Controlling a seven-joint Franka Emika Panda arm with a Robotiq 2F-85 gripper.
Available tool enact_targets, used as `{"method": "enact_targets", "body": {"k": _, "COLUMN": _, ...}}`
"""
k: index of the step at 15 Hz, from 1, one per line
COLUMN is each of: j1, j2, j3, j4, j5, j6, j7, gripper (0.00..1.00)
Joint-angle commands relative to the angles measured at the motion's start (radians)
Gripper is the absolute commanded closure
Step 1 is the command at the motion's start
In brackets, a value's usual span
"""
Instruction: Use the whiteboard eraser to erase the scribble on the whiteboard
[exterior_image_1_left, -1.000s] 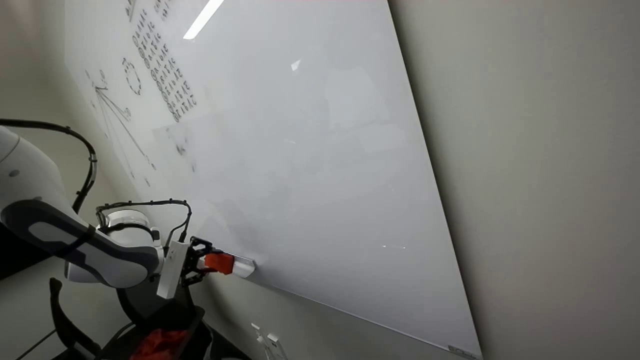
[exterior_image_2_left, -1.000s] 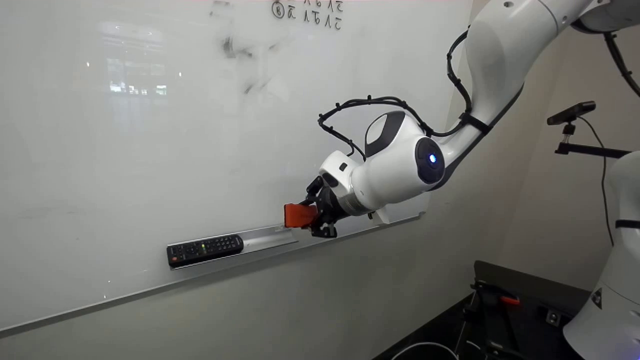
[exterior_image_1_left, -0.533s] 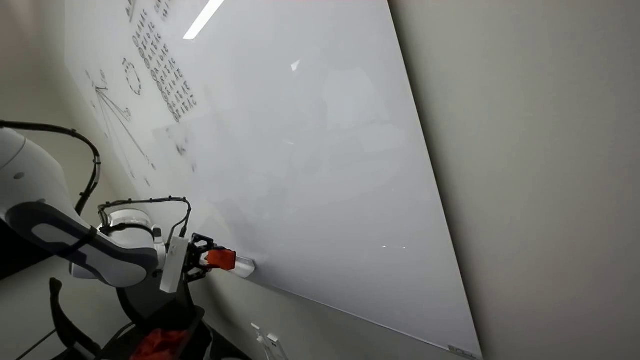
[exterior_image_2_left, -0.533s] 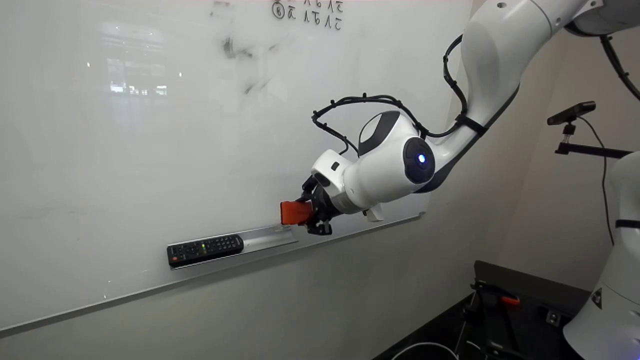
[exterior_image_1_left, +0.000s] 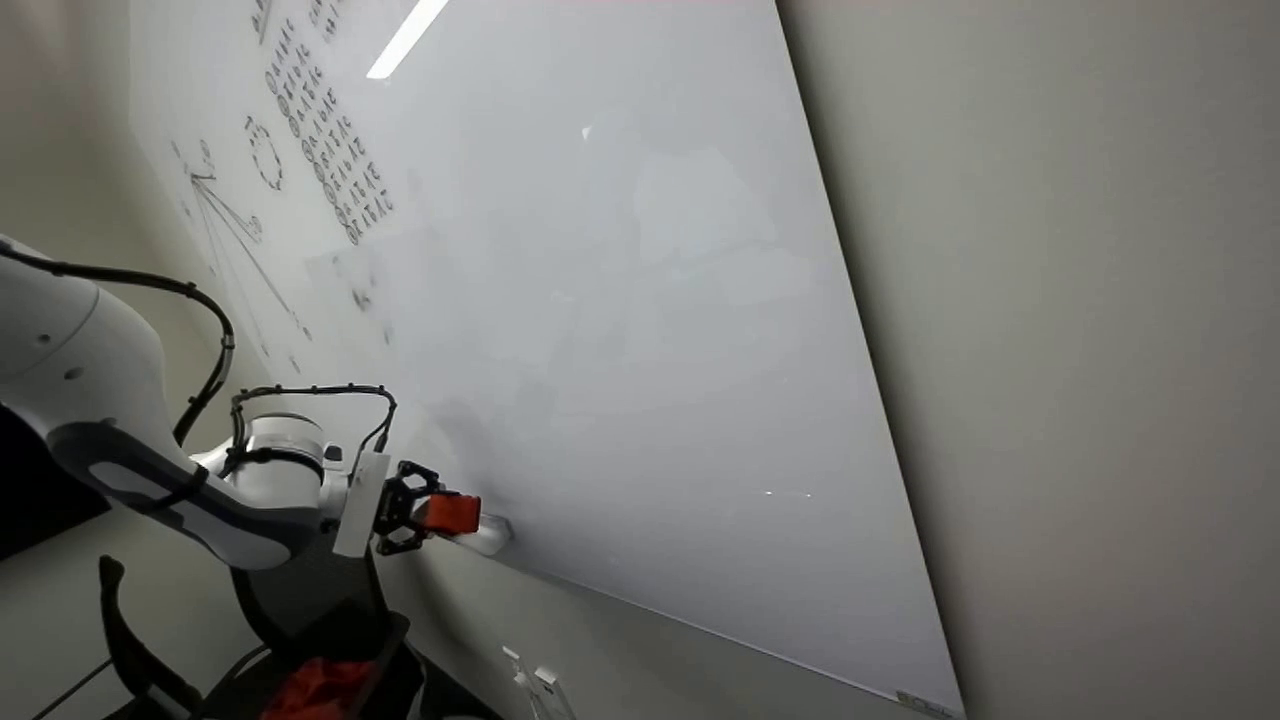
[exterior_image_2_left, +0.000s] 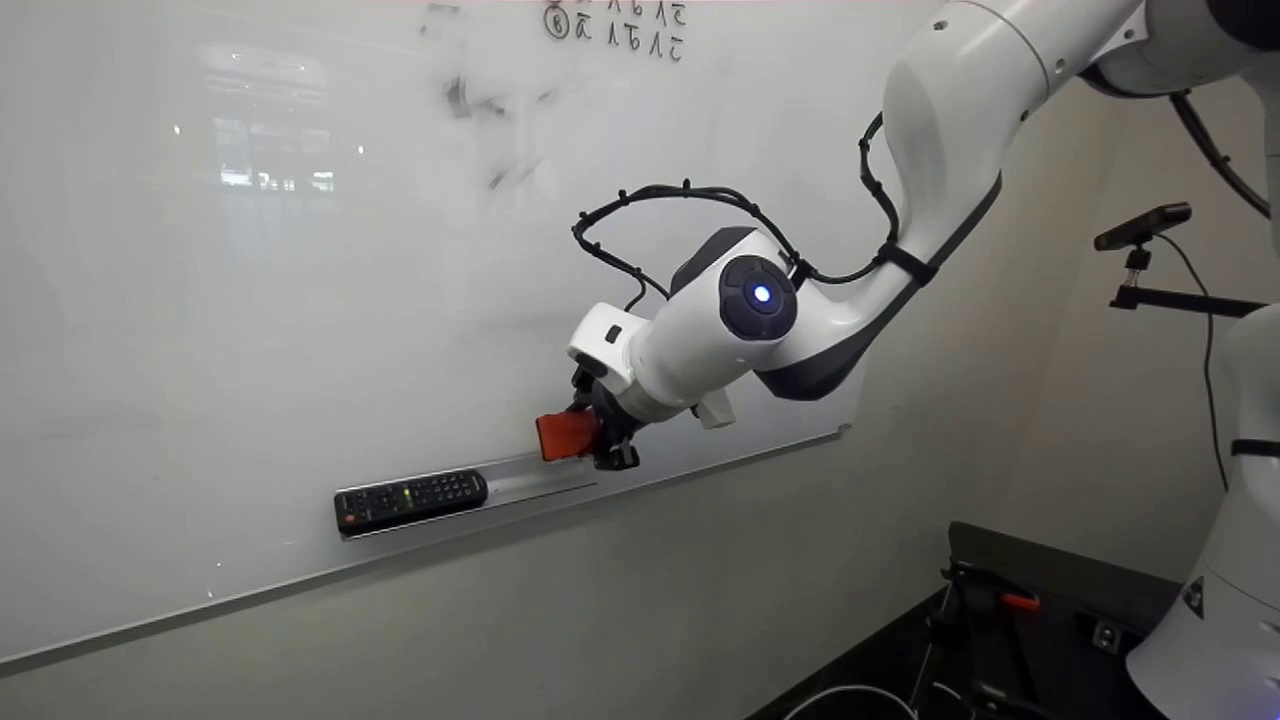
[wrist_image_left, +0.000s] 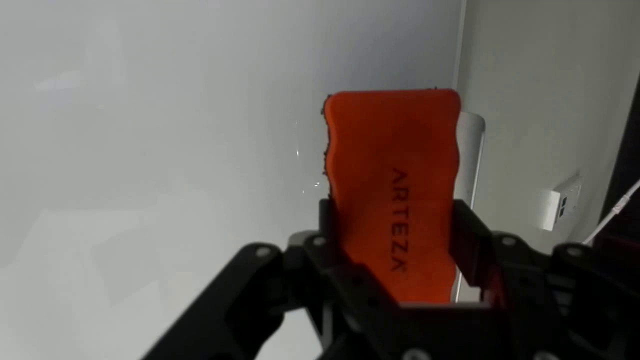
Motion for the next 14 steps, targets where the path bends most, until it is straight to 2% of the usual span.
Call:
{"method": "enact_targets", "body": {"k": 1, "j1": -0.016, "j2": 0.054, "j3": 0.021, "j4": 0.072, "j5": 0.087, "j6": -0.006, "j7": -0.135, "gripper": 0.69}}
{"method": "enact_targets", "body": {"k": 5, "j1": -0.006, "j2": 0.11, "j3": 0.014, "j4": 0.132, "j5": 0.134, "j6": -0.007, "j7": -0.191, "gripper": 0.69}}
{"method": "enact_targets", "body": {"k": 11, "j1": -0.013, "j2": 0.205, "j3": 0.013, "j4": 0.241, "j5": 0.142, "j6": 0.031, "j7": -0.174, "gripper": 0.69}}
{"method": "enact_targets", "body": {"k": 14, "j1": -0.02, "j2": 0.232, "j3": 0.021, "j4": 0.265, "j5": 0.209, "j6": 0.056, "j7": -0.204, "gripper": 0.69}}
